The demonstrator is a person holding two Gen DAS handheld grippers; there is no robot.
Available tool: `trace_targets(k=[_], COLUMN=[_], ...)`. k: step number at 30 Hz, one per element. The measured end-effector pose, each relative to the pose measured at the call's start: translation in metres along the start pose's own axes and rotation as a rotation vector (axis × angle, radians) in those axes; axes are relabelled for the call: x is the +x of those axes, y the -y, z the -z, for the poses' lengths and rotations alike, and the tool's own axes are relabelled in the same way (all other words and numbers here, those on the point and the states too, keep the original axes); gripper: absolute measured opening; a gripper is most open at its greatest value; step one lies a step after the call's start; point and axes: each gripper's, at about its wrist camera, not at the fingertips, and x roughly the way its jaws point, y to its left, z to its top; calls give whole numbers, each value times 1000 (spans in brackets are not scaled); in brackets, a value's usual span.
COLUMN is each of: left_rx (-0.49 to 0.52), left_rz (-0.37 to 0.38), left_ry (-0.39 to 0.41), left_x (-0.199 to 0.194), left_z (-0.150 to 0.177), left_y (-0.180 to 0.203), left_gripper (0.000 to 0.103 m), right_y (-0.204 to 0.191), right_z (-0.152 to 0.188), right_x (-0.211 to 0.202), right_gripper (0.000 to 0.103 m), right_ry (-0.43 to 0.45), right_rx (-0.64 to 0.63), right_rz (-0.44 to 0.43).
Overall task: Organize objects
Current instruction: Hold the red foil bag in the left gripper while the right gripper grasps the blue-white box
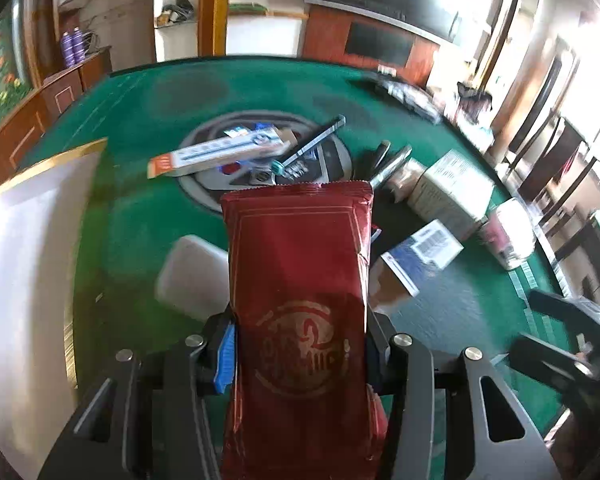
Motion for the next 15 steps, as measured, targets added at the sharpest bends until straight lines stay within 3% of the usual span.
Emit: trace_targets(k=[5, 9, 15], left_rx=[-57, -30, -55], left_rz=[22, -57, -114], left_ry=[84, 170, 222], left_x=[-52, -84, -107], left_z=[11, 20, 35], left_y=[-23, -35, -65], left_gripper=[48, 48, 49], right_y=[-5, 1, -6], right_z=[-15, -26, -36], right_x=[23, 45, 67], right_gripper=[103, 103, 103], right_ry=[-54, -96, -118], right_rx=[111, 255, 344], right_rz=[-74, -140, -66])
